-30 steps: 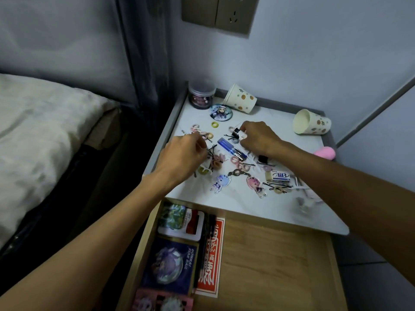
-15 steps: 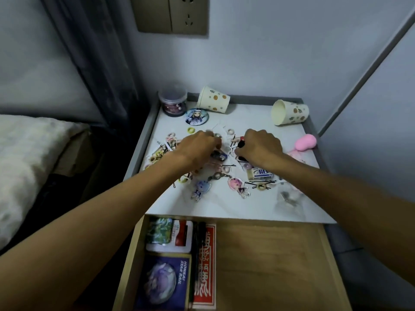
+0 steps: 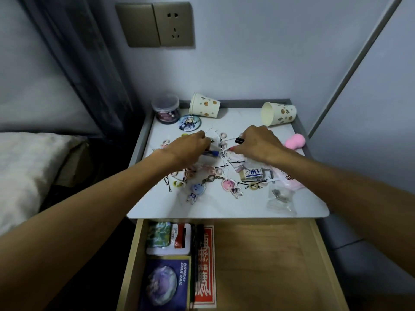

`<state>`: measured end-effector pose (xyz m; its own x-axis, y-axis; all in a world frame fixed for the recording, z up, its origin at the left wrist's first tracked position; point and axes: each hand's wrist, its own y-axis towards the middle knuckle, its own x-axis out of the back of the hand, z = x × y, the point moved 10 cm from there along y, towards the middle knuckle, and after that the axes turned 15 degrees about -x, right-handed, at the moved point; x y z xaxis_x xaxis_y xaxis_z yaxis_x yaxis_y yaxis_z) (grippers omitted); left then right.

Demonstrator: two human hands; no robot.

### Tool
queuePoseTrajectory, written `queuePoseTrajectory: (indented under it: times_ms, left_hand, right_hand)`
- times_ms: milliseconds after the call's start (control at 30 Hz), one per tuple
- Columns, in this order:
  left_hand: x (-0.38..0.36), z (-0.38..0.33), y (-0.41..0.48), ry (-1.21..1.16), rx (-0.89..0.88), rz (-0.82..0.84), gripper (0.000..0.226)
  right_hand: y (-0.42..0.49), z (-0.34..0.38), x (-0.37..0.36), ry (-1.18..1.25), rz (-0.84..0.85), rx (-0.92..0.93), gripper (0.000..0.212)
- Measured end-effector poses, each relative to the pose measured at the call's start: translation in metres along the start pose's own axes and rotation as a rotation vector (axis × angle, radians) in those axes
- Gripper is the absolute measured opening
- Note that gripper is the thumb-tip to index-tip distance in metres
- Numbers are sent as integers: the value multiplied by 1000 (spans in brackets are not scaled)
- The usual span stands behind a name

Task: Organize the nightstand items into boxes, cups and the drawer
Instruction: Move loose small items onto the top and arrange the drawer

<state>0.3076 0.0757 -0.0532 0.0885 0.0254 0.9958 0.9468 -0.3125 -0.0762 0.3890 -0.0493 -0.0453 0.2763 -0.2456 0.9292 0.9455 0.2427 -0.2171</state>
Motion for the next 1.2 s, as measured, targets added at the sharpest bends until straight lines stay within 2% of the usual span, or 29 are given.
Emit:
queuePoseTrajectory:
  times_ms: [100,233,400,467,567,667,767,867,1000,1200]
  left_hand:
    - [16,3,-14,-81,65,-63,31]
    - [34,1,-45,-274,174,-202,24]
    - [43,-27,-76,-763,283,-368,11]
    - [39,-42,-88,-967,311,-422,3]
    - [25,-68,-112,-1144,353,-482,16]
    - [1,-96,-126,-1300,378,-456,19]
    - [-24,-117,-132,-1451,408,-419,25]
    - [-43,-140,-131,-1705,394,-386,33]
    - [-48,-143,-130,-1855,372,-383,29]
    - [-37,-142,-122,-1895,275,-341,14]
  right_hand:
    - [-6,0,9,32,5,20,40]
    - [-15,1,21,114,-36,41,34]
    - [-51,10,40,290,-60,130,18]
    - [-79,13,44,413,25,175,18]
    - [-128,9,33,554,231,218,31]
    - [-159,-2,5,637,394,219,44]
    - [-173,-11,-28,704,486,174,39]
    - [-180,-21,-53,780,564,91,32]
    - [-182,-22,-54,822,615,86,32]
    - [-178,-24,-51,865,585,56,20]
